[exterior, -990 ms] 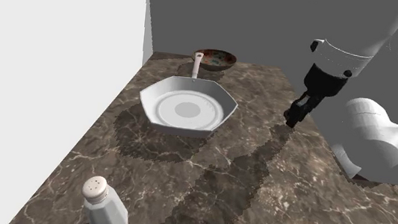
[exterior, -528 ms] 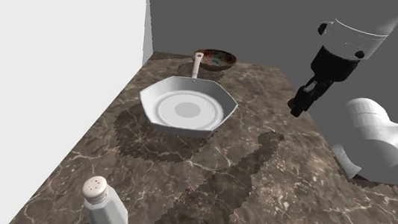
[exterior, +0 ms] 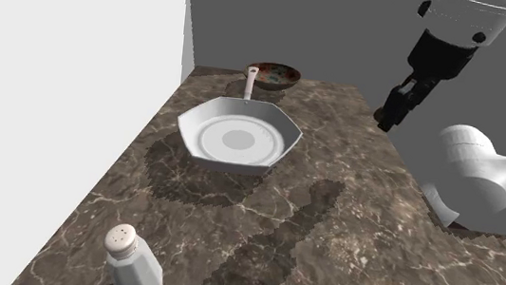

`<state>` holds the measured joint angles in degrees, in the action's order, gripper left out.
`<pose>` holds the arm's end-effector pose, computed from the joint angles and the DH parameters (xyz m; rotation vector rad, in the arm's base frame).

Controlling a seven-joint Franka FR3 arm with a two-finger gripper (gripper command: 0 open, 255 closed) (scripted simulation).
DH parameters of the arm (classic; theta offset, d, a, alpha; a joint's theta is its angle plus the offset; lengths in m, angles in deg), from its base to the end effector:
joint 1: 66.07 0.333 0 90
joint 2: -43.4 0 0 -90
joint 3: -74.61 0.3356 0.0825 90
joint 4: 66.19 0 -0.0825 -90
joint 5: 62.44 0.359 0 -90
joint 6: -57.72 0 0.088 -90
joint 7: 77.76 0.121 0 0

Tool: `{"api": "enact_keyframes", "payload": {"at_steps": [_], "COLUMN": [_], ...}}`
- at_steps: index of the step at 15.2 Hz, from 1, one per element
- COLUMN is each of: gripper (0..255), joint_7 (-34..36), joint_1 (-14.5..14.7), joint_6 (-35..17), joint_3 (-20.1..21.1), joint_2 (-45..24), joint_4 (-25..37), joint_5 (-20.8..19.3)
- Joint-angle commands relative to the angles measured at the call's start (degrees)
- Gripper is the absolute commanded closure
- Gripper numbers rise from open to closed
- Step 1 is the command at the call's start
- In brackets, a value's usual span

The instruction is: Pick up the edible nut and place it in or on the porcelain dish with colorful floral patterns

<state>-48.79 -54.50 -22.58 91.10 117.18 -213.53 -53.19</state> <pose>0.0961 0.1190 0.5620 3.0525 -0.2620 0.2115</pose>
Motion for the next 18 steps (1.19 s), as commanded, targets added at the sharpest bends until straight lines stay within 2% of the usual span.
{"api": "enact_keyframes", "payload": {"at_steps": [1,5,11,18], "gripper": [255,255,255,255], "joint_7": [-0.1,-0.3,-4.9,-9.2], "joint_1": [-0.3,-0.8,-4.1,-7.4], "joint_6": [1.1,2.8,-5.8,-14.3], "joint_3": [-0.4,-1.0,-4.9,-8.6], "joint_2": [-0.7,-2.5,-12.8,-26.6], "joint_4": [1.9,5.5,7.1,12.5], "joint_5": [-0.5,-1.1,-5.5,-9.4]}}
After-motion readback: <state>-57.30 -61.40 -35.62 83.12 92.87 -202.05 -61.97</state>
